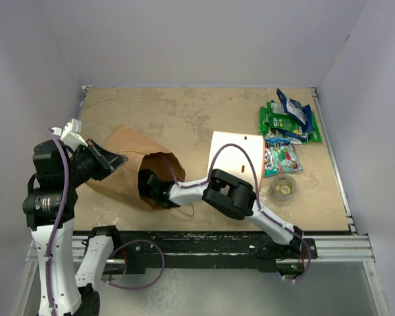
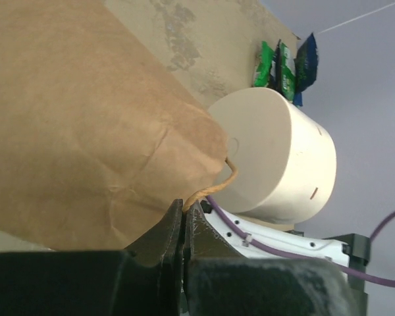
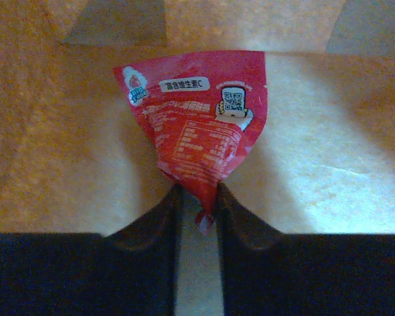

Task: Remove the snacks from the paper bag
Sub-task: Take out the snack from the paper bag.

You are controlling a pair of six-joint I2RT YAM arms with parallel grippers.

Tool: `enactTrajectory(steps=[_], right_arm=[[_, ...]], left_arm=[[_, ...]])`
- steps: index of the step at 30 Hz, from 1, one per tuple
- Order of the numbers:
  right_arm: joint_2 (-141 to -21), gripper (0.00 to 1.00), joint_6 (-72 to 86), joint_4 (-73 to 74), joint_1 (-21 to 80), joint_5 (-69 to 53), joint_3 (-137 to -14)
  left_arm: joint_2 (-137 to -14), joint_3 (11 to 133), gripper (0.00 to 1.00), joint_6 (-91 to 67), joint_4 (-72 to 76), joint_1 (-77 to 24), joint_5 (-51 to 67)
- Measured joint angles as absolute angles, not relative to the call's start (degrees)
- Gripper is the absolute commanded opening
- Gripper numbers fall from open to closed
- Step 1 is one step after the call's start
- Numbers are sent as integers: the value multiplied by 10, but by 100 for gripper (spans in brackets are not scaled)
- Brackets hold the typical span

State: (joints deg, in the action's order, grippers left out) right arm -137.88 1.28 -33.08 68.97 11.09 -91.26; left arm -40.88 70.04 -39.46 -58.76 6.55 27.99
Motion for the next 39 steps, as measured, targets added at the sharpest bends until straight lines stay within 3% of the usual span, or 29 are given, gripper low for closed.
enactTrajectory(steps=[5,19,39], right_arm=[[-1354,0,10,-299,686,128,-896],[-1204,0,-20,-275,678,159,-784],[-1081,0,-12,-180,679,79,-691]], left_arm=[[-402,705,0,-383,-622,65,231],[-380,735,0,-365,-657,65,130],[-468,839,0,-385,-567,65,183]])
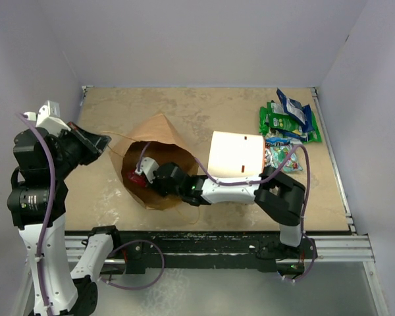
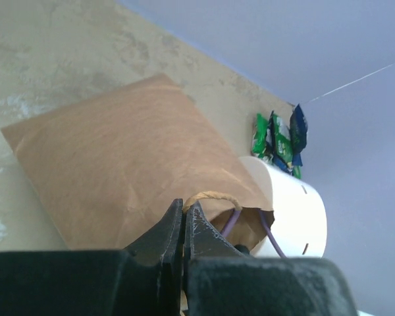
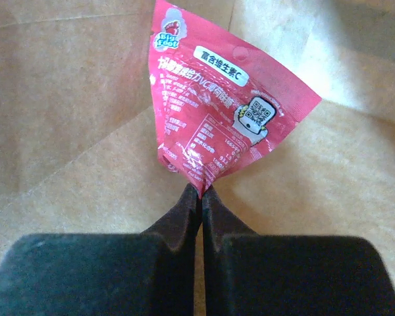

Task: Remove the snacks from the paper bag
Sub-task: Take out the snack from the paper bag, then place the snack at the center of the board.

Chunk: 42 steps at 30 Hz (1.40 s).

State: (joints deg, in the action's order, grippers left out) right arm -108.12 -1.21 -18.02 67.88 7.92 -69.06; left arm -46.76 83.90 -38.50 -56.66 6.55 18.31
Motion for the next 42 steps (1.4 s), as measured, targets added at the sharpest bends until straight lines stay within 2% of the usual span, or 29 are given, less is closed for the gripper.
enactTrajectory(steps=[10,19,26,37,42], right_arm=[[-964,0,-70,-202,686,49,-634],[-955,0,-112,-189,692,58,-657],[-916,0,-113,-114,694,139,-708],[-673,0,-173,-28,689,279,-711],[-670,0,-194,4,619,328,-783]], left_arm=[[-479,868,0,-396,-528,65,190],[-502,846,0,-427,-504,65,252],[-491,827,0,-449,-510,65,261],[-532,832,0,-548,-450,65,317],[-564,830,0,-609,-380,65,359]])
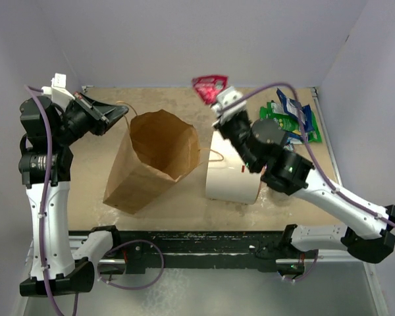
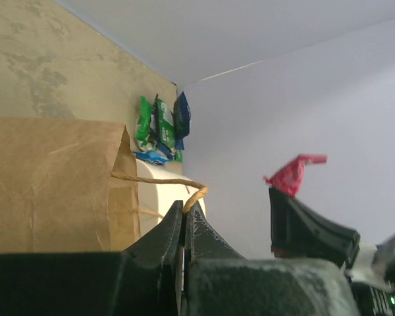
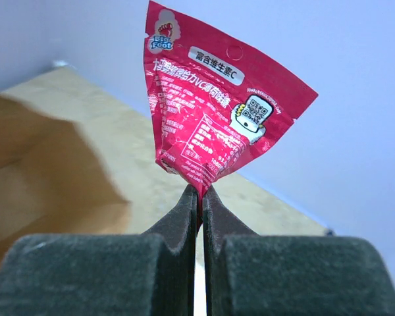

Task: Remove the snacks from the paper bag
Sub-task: Place the snack at the center of the board, then adjust the paper bag at the center of the board.

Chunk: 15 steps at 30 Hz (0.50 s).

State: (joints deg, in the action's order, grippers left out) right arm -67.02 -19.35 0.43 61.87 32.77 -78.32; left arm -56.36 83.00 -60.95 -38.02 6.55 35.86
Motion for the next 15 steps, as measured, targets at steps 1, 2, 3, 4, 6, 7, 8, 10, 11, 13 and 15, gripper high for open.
enactTrajectory(steps=[1,2,3,4,6,7,8,10,11,13,15], right_arm=[[-676,0,-190,9,587,336,-799],[-679,0,-189,11,560,342,-806],[-682,0,-182,13,521,349,-811],[-683,0,-175,18,488,354,-812],[-684,0,-160,34,433,362,-812],[-686,0,-151,43,401,364,-811],[-686,0,-141,48,371,365,-809],[-686,0,-123,56,325,365,-798],[-684,0,-112,57,298,362,-787],[-678,0,-88,62,251,351,-760],[-670,0,-65,66,207,338,-725]], left_arm=[[-569,830,0,-617,-369,65,364],[-574,832,0,-623,-362,65,369],[-579,836,0,-627,-357,65,374],[-584,842,0,-631,-352,65,378],[-591,853,0,-638,-343,65,385],[-593,857,0,-639,-339,65,387],[-593,861,0,-639,-339,66,387],[-590,864,0,-637,-346,65,387],[-588,864,0,-634,-356,65,385],[-586,864,0,-620,-387,66,380],[-586,864,0,-602,-424,66,371]])
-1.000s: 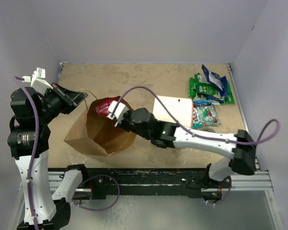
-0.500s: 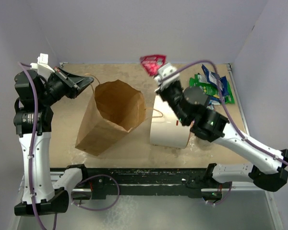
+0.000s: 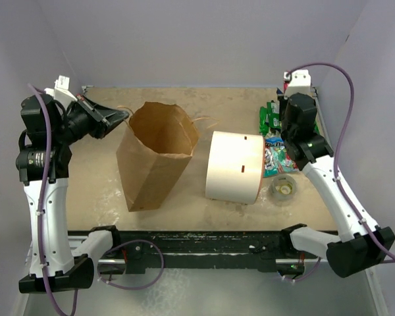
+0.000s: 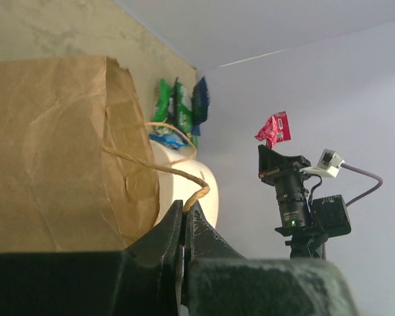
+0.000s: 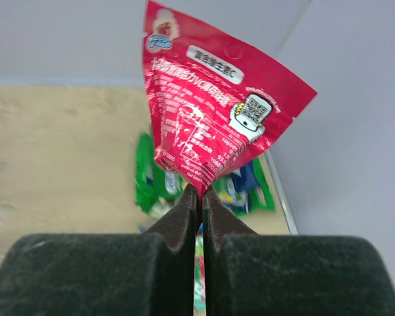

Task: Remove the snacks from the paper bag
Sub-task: Adjust the paper bag at the center of the board.

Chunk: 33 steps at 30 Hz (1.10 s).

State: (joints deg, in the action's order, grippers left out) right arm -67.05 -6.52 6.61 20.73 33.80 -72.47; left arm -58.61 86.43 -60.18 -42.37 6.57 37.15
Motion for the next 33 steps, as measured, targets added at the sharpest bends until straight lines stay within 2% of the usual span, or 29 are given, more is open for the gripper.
enactTrajectory(steps=[4,12,17,23,27,28,33], right_arm=[[-656,0,-25,70,136,312,-636],[-664,0,20,47,83,247,-472],[-715,0,20,14,72,226,-438],[-783,0,20,-42,68,222,-435],[-814,0,28,-50,67,219,-435],[-816,4,32,-48,67,218,-435],[-803,36,57,-22,67,215,-435]], left_arm=[[-586,865,0,-550,-506,66,340],[-564,887,0,-454,-631,66,260],[-531,897,0,-431,-694,66,198],[-488,895,4,-423,-752,66,127],[-467,893,13,-423,-778,66,87],[-464,893,18,-423,-784,66,78],[-453,894,47,-421,-809,66,37]])
